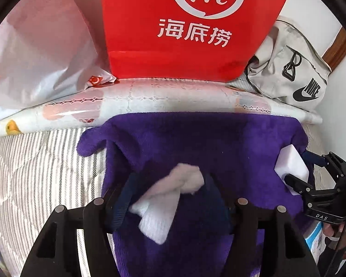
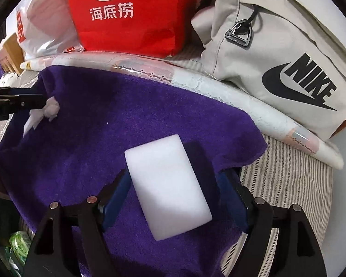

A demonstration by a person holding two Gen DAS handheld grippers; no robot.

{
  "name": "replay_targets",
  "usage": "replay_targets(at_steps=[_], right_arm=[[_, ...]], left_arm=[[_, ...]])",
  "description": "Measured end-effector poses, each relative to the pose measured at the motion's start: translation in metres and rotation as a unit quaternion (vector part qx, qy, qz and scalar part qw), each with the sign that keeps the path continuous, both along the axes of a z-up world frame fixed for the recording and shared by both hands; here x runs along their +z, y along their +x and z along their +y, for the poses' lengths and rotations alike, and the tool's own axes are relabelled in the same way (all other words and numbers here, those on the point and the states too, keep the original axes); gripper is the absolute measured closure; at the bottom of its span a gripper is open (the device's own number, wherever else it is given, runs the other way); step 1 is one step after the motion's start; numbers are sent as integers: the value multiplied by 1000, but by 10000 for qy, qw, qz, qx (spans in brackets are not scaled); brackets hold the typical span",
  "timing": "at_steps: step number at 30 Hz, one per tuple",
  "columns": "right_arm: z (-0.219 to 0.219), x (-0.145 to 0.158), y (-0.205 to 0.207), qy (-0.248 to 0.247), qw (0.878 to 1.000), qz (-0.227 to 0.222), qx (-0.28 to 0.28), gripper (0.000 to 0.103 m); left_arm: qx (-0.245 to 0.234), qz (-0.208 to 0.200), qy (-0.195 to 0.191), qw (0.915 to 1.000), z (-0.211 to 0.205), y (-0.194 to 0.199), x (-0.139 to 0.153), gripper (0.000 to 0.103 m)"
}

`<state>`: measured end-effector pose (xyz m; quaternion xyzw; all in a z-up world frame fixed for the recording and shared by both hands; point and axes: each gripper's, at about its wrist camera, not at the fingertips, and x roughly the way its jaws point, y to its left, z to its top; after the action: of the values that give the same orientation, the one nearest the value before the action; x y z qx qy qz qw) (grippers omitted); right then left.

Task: Organize soft objects
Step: 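Open the left tool to drop the sock while the right tool releases the sponge, then reach down and grasp the green snack bag with the left tool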

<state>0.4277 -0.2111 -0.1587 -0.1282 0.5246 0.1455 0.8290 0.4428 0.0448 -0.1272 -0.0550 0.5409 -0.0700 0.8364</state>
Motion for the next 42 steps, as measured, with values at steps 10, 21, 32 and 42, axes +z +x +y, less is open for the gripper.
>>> replay_targets(at_steps=[10,21,32,42], right_arm=[[-21,20,-12,494,9982,104,-327,22],[-36,74,-81,677,9954,-514,-444,14],[-36,90,-194,867,9930,-734,-331,14],[-42,89,-275,1266,9876,-789,-481,14]], left_arm=[[202,-208,282,9992,9,-42,31,41],[438,-1071,111,9932,25,-131,77,42],[443,-647,49,9969,21,-237,68,41],[755,192,-751,9941,18,-317,7,42]])
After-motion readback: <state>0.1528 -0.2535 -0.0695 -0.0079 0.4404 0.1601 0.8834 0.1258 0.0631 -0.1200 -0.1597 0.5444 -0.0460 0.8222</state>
